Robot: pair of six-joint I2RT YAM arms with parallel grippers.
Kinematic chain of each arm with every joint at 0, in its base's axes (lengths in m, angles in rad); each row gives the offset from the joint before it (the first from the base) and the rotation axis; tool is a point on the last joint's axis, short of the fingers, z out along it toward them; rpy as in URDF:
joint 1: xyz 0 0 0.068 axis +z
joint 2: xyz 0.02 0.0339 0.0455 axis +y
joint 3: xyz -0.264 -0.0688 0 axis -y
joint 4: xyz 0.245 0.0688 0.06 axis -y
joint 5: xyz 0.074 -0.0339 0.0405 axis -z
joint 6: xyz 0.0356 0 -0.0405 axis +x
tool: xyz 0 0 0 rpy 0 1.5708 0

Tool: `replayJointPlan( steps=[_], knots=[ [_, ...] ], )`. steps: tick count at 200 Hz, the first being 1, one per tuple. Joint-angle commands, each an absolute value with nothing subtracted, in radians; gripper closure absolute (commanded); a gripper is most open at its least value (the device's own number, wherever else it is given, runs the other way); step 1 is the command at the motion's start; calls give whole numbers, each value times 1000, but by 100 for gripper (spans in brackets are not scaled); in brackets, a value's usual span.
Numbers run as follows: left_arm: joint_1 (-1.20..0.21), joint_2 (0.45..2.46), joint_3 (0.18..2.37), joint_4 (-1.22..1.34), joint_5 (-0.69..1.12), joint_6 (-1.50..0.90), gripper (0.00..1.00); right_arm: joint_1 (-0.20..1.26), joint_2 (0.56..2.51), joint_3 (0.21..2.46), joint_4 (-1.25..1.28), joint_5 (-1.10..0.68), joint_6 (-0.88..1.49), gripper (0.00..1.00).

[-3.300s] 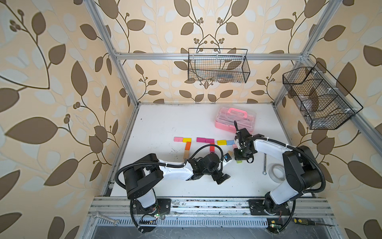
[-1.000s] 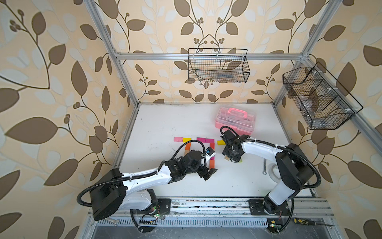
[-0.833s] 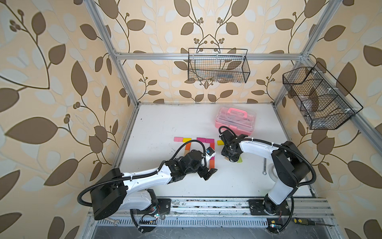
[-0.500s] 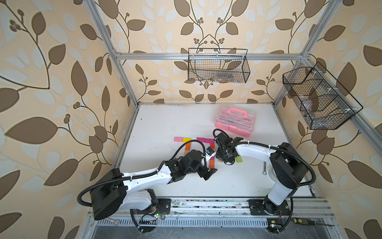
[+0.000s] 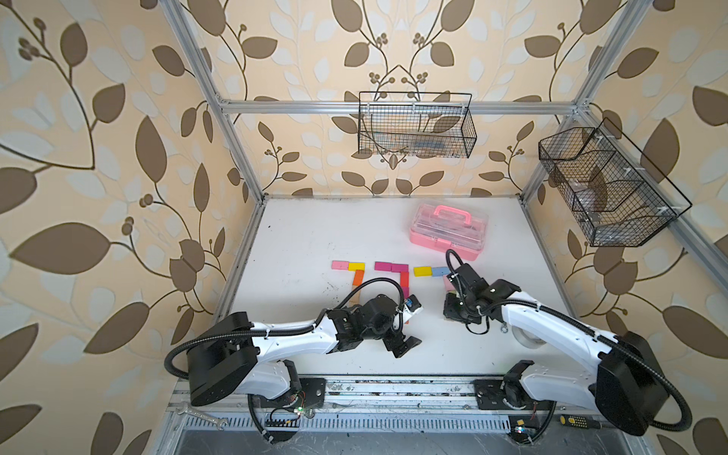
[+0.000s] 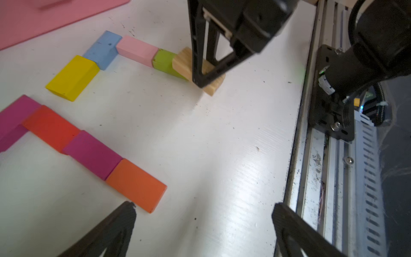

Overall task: Assemble the number 7 with building blocks
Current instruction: Pick up the building block from the center of the board, then assemble the building block at the center of the board.

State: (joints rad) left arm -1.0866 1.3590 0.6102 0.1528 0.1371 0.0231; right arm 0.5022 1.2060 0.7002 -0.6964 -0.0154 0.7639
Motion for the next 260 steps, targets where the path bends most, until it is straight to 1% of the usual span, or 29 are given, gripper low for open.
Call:
replayJointPlan(
  steps=[1, 25, 41, 57, 119, 143, 154, 159, 169, 192, 211, 226, 260],
  knots=[
    [-1123, 1419, 684, 245, 117, 40, 1, 444, 1214, 681, -737, -67, 604, 100],
    [-1155, 1525, 740, 279, 121, 43, 1, 443, 1270, 720, -805, 27, 528, 100],
    [-1161, 1567, 765, 296, 134, 38, 1, 439, 1301, 719, -772, -27, 505, 100],
    [-1164, 1598, 789, 297, 143, 37, 1, 439, 1336, 726, -768, -7, 496, 100],
    [-1166, 1623, 808, 290, 139, 46, 1, 437, 1464, 721, -727, 5, 466, 100],
    [-1166, 1627, 810, 287, 137, 51, 1, 437, 1485, 729, -732, 21, 462, 96],
    [-1166, 1628, 811, 286, 138, 51, 1, 436, 1492, 732, -737, 28, 464, 93],
    [-1166, 1628, 813, 284, 138, 52, 1, 437, 1493, 732, -738, 28, 464, 90],
    [-1166, 1625, 812, 284, 139, 55, 1, 437, 1496, 732, -741, 26, 466, 78],
    [-1167, 1618, 808, 280, 137, 57, 1, 439, 1496, 732, -756, 47, 482, 56],
    [-1166, 1614, 808, 276, 139, 58, 1, 443, 1484, 730, -771, 78, 502, 42],
    [-1166, 1609, 808, 274, 136, 59, 1, 443, 1476, 726, -773, 90, 512, 40],
    [-1166, 1600, 808, 267, 134, 60, 1, 437, 1468, 726, -778, 112, 520, 40]
  ],
)
